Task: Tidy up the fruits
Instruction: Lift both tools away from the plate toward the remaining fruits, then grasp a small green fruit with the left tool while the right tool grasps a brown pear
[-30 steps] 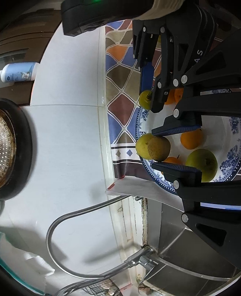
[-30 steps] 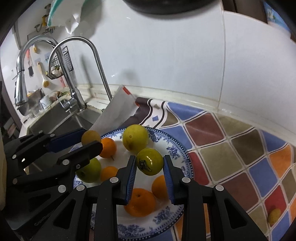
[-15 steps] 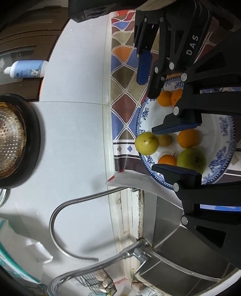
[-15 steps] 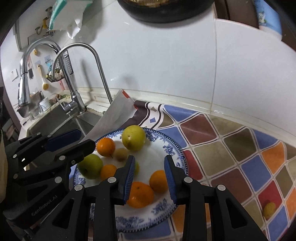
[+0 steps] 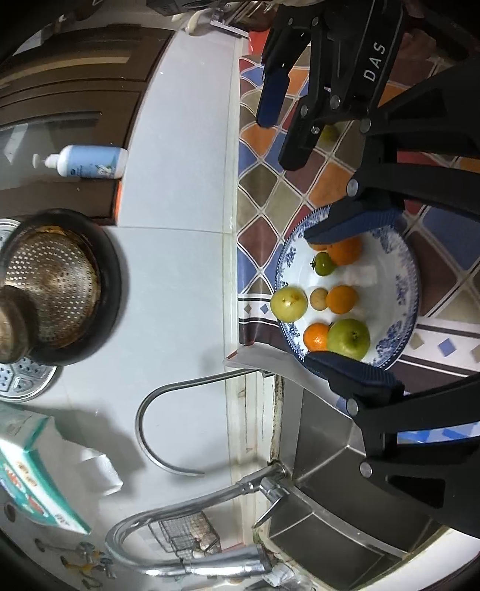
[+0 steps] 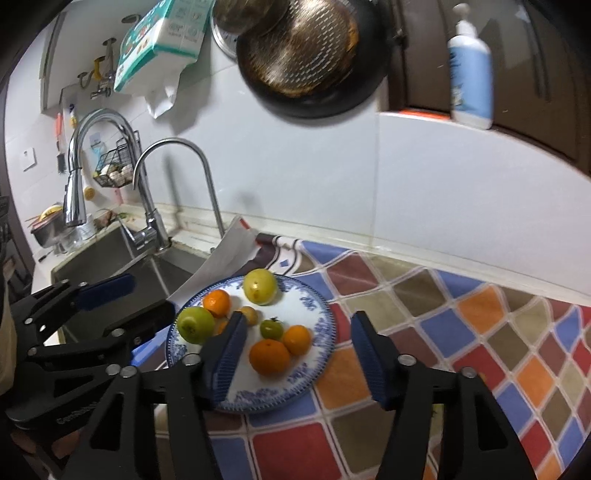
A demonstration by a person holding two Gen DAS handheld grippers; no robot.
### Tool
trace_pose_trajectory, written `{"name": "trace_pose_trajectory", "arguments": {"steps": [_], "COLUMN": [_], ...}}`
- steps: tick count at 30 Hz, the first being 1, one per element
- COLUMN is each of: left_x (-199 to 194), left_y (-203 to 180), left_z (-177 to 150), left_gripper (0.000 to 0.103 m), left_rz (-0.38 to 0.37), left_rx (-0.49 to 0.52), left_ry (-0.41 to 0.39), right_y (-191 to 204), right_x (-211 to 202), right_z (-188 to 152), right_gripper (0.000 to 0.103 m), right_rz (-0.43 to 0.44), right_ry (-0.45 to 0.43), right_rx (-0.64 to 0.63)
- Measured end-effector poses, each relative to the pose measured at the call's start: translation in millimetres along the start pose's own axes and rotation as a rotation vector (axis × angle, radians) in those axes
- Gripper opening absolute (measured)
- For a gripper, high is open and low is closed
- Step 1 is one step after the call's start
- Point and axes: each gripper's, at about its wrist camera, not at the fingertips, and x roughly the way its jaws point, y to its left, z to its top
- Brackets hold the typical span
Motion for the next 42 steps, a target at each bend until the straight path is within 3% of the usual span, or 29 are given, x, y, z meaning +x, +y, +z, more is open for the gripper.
{"name": "trace_pose_trajectory", "arguments": {"steps": [6,18,28,42], "left_x": [-23.7,-52.3,-56.9,-23.2], "left_y": [-16.4,-64.7,-113.0,-162.1], "left_z": [-6.1,-12.6,-11.3,-17.8], "left_gripper": [0.078,0.091,0.092,0.092], "left_rz": [-0.001,-0.052,-0.066,-0.063], "left_rx": [0.012,0.057,0.088,0.145], "left_ry": [-0.017,-0.057,-0.078,-0.056], "right_y": [-10.3,-40.3,-81.0,-135.7], "right_x": [-35.1,-86.9,-112.0,-99.0], "right_z": [-9.4,-34.4,-48.0,-58.2], "right_gripper": [0.069,0.071,0.071,0.071], "right_rz": [-0.055,-0.135,-0.185,-0.19], "right_ry": [-0.032,-0.06,-0.072,-0.02], "right_rx": [0.032,0.085,0.095,0.056]}}
